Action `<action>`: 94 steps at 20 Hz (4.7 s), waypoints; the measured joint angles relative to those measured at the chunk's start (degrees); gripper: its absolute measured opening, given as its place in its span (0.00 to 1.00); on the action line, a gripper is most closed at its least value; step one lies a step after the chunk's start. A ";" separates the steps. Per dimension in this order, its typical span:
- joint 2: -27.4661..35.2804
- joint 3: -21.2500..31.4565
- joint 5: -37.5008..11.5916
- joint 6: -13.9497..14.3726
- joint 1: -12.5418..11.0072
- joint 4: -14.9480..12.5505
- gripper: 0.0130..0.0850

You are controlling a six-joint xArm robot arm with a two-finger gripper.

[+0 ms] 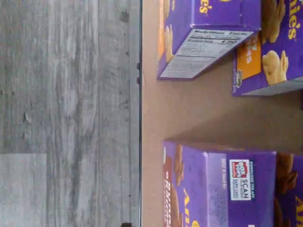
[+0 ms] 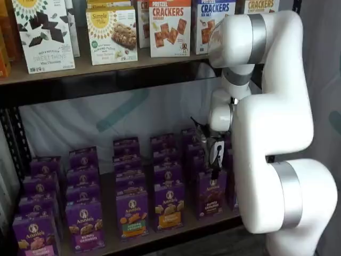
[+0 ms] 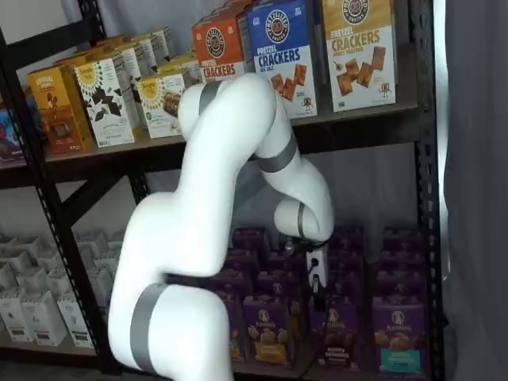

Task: Pick up the purple box with a brown patch in the center, on the bottom shelf, the fifth box from the left

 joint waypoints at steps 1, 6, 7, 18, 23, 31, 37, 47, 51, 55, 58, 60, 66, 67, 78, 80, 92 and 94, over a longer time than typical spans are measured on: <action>0.04 -0.01 0.10 0.09 0.06 -0.04 1.00; 1.03 -1.47 1.27 0.27 0.26 0.04 1.00; 1.36 -2.01 1.58 0.25 0.27 0.09 1.00; 5.68 -7.96 3.96 2.78 -0.88 -3.90 1.00; 7.59 -9.81 4.20 3.48 -1.32 -5.19 1.00; 9.91 -12.05 4.71 5.38 -1.41 -7.45 1.00; 11.50 -13.73 5.22 6.52 -1.63 -8.95 1.00; 15.49 -18.33 7.02 7.16 -1.45 -9.47 1.00; 17.54 -20.58 7.55 7.86 -1.17 -9.95 1.00; 18.89 -21.79 7.29 6.73 -0.95 -8.42 0.94; 19.37 -21.95 6.32 6.08 -0.86 -7.58 0.83; 19.60 -22.05 5.96 5.91 -0.78 -7.31 0.78; 19.37 -21.56 5.41 5.79 -0.67 -7.05 0.56; 19.23 -21.31 5.23 5.98 -0.67 -7.27 0.56; 16.85 -17.98 4.12 4.95 -1.09 -6.59 0.39; 16.28 -17.10 3.59 4.59 -1.07 -6.15 0.33; 14.27 -13.90 1.75 5.34 -0.94 -6.88 0.22; 13.88 -13.19 0.93 6.33 -0.95 -8.01 0.22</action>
